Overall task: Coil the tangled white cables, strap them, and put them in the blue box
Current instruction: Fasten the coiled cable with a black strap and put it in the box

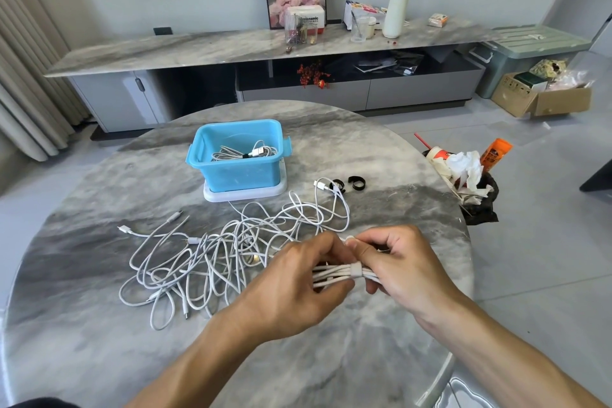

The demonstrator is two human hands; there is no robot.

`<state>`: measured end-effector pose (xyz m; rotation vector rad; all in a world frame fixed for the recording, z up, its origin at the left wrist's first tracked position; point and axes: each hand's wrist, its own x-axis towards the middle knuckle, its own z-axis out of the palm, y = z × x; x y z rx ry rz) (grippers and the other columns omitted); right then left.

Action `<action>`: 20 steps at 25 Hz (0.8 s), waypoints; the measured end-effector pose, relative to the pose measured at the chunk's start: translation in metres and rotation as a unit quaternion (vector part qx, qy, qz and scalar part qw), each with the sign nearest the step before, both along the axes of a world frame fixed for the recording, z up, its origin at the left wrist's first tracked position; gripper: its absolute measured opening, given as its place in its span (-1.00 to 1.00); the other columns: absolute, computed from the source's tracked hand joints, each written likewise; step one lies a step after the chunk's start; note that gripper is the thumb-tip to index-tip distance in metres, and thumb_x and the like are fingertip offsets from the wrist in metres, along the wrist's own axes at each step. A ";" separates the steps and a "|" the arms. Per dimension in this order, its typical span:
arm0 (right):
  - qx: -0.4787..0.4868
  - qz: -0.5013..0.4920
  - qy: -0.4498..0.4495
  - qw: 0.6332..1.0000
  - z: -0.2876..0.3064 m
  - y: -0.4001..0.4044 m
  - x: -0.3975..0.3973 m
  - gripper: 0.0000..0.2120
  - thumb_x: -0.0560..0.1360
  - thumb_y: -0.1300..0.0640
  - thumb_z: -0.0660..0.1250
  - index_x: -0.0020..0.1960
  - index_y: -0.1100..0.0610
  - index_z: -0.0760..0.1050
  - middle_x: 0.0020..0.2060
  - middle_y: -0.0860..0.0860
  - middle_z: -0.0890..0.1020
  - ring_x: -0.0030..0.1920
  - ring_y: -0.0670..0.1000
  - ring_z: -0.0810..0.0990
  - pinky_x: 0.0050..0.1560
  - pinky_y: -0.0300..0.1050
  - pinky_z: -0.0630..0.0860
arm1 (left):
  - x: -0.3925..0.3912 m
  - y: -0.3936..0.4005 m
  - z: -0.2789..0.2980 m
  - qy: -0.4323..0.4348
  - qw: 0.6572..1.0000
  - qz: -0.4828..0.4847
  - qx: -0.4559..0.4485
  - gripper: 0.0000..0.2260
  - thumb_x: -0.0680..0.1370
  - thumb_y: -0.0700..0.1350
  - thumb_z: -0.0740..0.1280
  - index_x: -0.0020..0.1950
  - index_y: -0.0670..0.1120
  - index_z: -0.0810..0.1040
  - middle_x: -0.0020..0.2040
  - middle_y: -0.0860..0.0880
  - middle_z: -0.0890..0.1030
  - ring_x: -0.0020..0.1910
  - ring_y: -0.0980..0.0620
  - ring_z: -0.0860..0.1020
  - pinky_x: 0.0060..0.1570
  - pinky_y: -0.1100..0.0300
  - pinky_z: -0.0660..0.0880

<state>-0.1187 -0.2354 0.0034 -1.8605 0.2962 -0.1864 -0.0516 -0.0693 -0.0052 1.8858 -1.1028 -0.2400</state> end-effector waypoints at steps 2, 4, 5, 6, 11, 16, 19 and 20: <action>0.022 -0.005 0.000 1.000 -0.001 -0.001 0.001 -0.76 0.56 0.23 0.36 -0.27 0.18 0.66 -0.55 0.03 0.54 -0.57 -0.03 0.45 -0.55 -0.29 0.30 | -0.002 0.000 -0.002 -0.042 0.999 0.023 -0.020 -0.88 0.49 -0.10 0.46 -0.05 0.04 0.54 -0.24 0.16 0.62 -0.33 0.20 0.54 -0.30 0.30 0.44; 0.036 -0.007 -0.007 0.999 0.000 -0.001 0.000 -0.76 0.57 0.23 0.34 -0.25 0.22 0.65 -0.55 0.03 0.55 -0.57 -0.03 0.46 -0.55 -0.29 0.30 | -0.004 -0.001 -0.004 -0.090 0.994 0.051 -0.028 -0.87 0.50 -0.07 0.45 0.01 0.06 0.58 -0.19 0.19 0.62 -0.26 0.27 0.54 -0.23 0.42 0.40; 0.033 -0.007 -0.017 0.999 0.001 0.000 0.000 -0.76 0.57 0.22 0.34 -0.25 0.21 0.65 -0.52 0.08 0.57 -0.54 0.01 0.51 -0.54 -0.25 0.33 | -0.004 -0.001 -0.004 -0.115 0.991 0.058 -0.028 -0.85 0.51 -0.06 0.44 0.06 0.07 0.58 -0.14 0.18 0.64 -0.21 0.26 0.55 -0.19 0.43 0.39; 0.027 -0.008 -0.026 0.999 0.001 0.000 0.000 -0.76 0.57 0.21 0.35 -0.25 0.19 0.66 -0.47 0.13 0.60 -0.50 0.05 0.55 -0.52 -0.19 0.37 | -0.003 -0.001 -0.005 -0.142 0.988 0.057 -0.028 -0.84 0.53 -0.05 0.42 0.10 0.06 0.58 -0.10 0.16 0.65 -0.16 0.22 0.56 -0.14 0.40 0.41; 0.013 0.033 -0.021 0.999 0.003 -0.005 0.002 -0.78 0.56 0.23 0.37 -0.24 0.19 0.66 -0.42 0.19 0.64 -0.45 0.05 0.59 -0.45 -0.13 0.45 | 0.000 -0.002 -0.010 -0.236 0.971 0.046 -0.006 -0.80 0.60 -0.04 0.32 0.18 -0.07 0.58 -0.07 0.04 0.61 -0.13 0.01 0.53 -0.11 0.10 0.48; -0.009 0.082 0.012 0.997 0.007 -0.019 0.004 -0.83 0.55 0.13 0.41 -0.20 0.11 0.69 -0.40 0.25 0.62 -0.46 0.11 0.49 -0.57 -0.16 0.35 | -0.003 -0.004 -0.009 -0.213 0.977 0.026 -0.005 -0.81 0.61 -0.04 0.31 0.12 -0.12 0.59 -0.08 0.00 0.61 -0.12 0.00 0.54 -0.09 0.12 0.48; -0.092 0.108 -0.030 0.989 0.004 -0.021 0.003 -0.85 0.54 0.07 0.41 -0.15 0.06 0.70 -0.39 0.18 0.63 -0.44 0.08 0.51 -0.48 0.05 0.47 | -0.004 -0.003 -0.005 -0.184 0.983 0.023 -0.006 -0.83 0.60 -0.01 0.32 0.08 -0.09 0.58 -0.11 0.04 0.60 -0.13 0.06 0.55 -0.10 0.19 0.47; -0.092 0.104 -0.046 0.989 0.003 -0.020 0.002 -0.84 0.55 0.09 0.41 -0.16 0.10 0.70 -0.42 0.16 0.61 -0.46 0.01 0.47 -0.51 -0.02 0.44 | -0.004 -0.002 -0.003 -0.169 0.985 0.033 -0.006 -0.85 0.59 0.00 0.32 0.06 -0.06 0.57 -0.13 0.07 0.60 -0.15 0.11 0.53 -0.12 0.23 0.44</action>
